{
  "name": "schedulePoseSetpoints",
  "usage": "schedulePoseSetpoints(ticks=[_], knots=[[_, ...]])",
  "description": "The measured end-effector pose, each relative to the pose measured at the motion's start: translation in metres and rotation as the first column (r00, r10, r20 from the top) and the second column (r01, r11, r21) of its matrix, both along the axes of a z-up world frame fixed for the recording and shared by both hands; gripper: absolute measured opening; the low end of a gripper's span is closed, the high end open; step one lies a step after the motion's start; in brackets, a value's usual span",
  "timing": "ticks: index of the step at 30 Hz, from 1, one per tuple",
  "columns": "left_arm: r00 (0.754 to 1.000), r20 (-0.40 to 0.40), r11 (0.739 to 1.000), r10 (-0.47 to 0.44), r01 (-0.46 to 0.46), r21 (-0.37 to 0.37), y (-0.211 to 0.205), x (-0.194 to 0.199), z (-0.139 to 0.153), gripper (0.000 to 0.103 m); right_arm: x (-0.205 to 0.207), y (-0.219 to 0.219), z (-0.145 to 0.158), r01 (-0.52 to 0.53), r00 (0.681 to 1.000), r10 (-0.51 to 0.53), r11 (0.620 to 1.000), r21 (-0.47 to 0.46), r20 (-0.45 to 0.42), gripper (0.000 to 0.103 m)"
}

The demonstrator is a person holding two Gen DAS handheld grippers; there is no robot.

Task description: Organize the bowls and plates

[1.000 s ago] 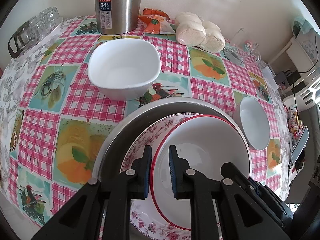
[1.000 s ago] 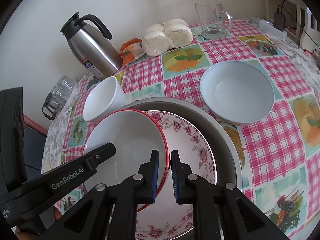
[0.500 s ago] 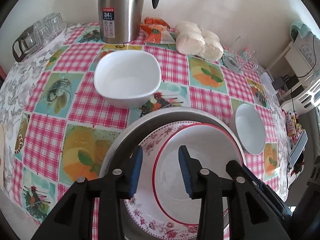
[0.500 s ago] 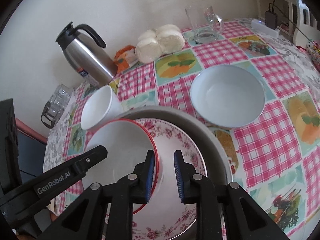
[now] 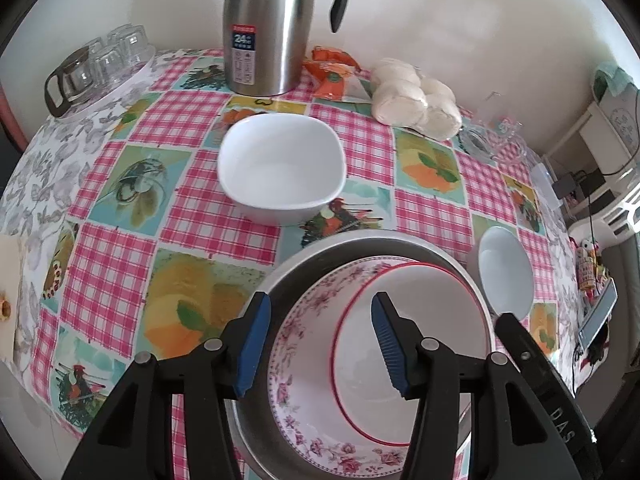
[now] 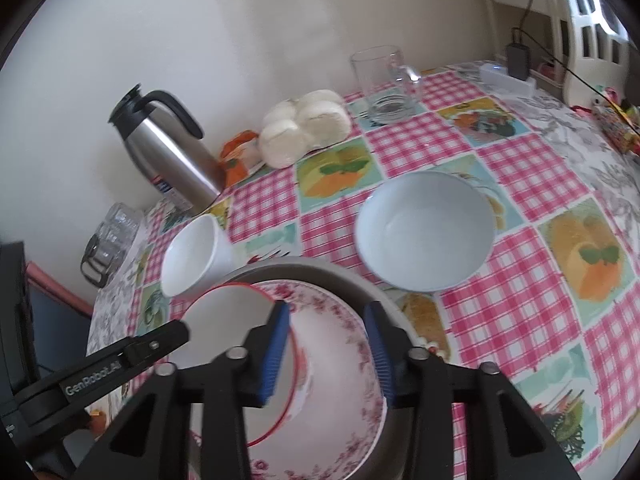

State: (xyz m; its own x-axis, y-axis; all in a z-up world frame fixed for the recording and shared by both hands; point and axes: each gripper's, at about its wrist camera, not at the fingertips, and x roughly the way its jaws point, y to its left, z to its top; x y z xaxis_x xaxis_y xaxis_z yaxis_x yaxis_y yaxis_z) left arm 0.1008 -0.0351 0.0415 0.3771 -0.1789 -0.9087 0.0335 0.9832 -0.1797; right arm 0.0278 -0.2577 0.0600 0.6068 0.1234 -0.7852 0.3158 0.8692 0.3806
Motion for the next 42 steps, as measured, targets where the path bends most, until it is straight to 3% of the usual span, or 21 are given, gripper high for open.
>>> schedulePoseSetpoints(ticks=[1,3,9,12,34,42], knots=[[1.000,-0.001,1.000,0.008,-0.008,0.003,0.002,0.000,0.000,0.058,0.000,-0.002,0.000,0.007,1.000,-0.007,1.000,-0.002,-0.002,0.051],[1.000,0.001,1.000,0.021,-0.021,0.010,0.003,0.001,-0.001,0.082,0.000,-0.007,-0.002,0.018,1.000,-0.018,1.000,0.000,-0.008,0.056],[0.998,0.026,0.996,0.064,-0.065,0.066,0.010,0.002,0.000,0.083,-0.001,-0.017,-0.006,0.045,0.999,-0.045,0.999,0.012,-0.023,0.065],[0.995,0.033,0.991,0.090,-0.093,0.097,0.015,0.003,-0.003,0.094,-0.001,-0.020,-0.008,0.053,0.998,-0.052,0.998,0.019,-0.030,0.070],[0.982,0.027,0.979,0.185,-0.187,0.080,0.034,0.004,-0.006,0.096,-0.001,-0.021,-0.009,0.061,0.998,-0.061,0.998,0.000,-0.024,0.103],[0.977,0.038,0.974,0.211,-0.213,0.074,0.041,0.004,-0.004,0.096,-0.001,-0.018,-0.007,0.040,0.999,-0.040,0.999,-0.020,-0.005,0.103]])
